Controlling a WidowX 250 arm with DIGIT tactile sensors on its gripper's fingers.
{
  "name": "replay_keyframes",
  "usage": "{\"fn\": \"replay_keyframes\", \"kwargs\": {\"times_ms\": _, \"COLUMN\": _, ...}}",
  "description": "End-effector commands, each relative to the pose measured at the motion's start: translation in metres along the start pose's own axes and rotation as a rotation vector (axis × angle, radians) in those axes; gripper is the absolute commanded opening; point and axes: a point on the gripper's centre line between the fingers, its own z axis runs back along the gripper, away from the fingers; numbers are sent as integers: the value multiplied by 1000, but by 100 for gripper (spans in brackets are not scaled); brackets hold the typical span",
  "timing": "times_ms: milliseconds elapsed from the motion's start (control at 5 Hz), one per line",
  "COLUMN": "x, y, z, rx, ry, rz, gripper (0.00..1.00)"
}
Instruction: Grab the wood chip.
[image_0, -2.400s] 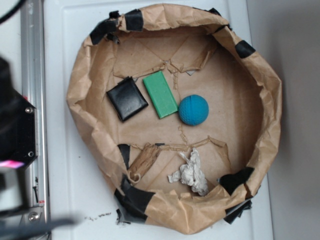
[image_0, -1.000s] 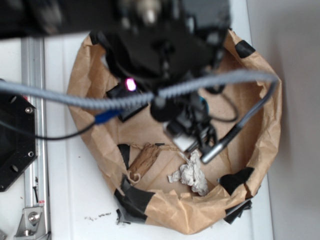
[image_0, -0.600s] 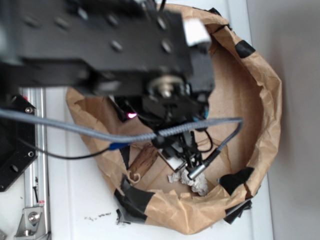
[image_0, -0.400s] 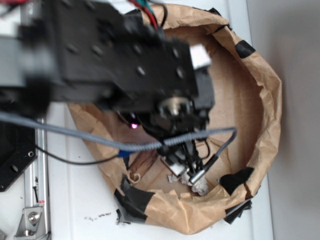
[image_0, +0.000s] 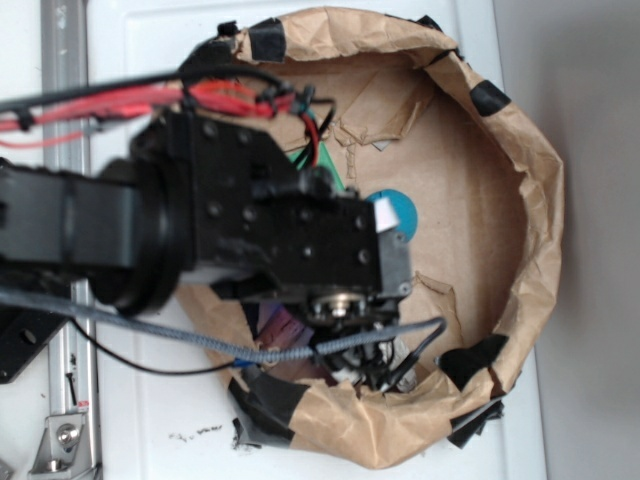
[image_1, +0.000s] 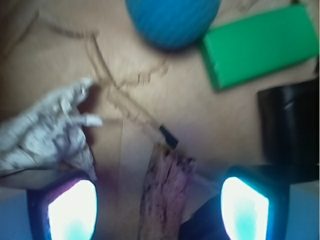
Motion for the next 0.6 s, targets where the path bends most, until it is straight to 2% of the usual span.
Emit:
{"fn": "replay_keyframes", "kwargs": {"times_ms": 0, "x": -24, "y": 7, "z": -19, "rx": 50, "ry": 20, "rz": -81, "gripper": 52}}
{"fn": "replay_keyframes", "kwargs": {"times_ms": 200, "x": -28, "y": 9, "z": -25, "rx": 65, "ry": -4, "rz": -101, "gripper": 0}}
{"fn": "replay_keyframes", "kwargs": {"times_ms": 400, "x": -34, "y": 9, "z": -30, "rx": 92, "ry": -39, "rz": -160, "gripper": 0}}
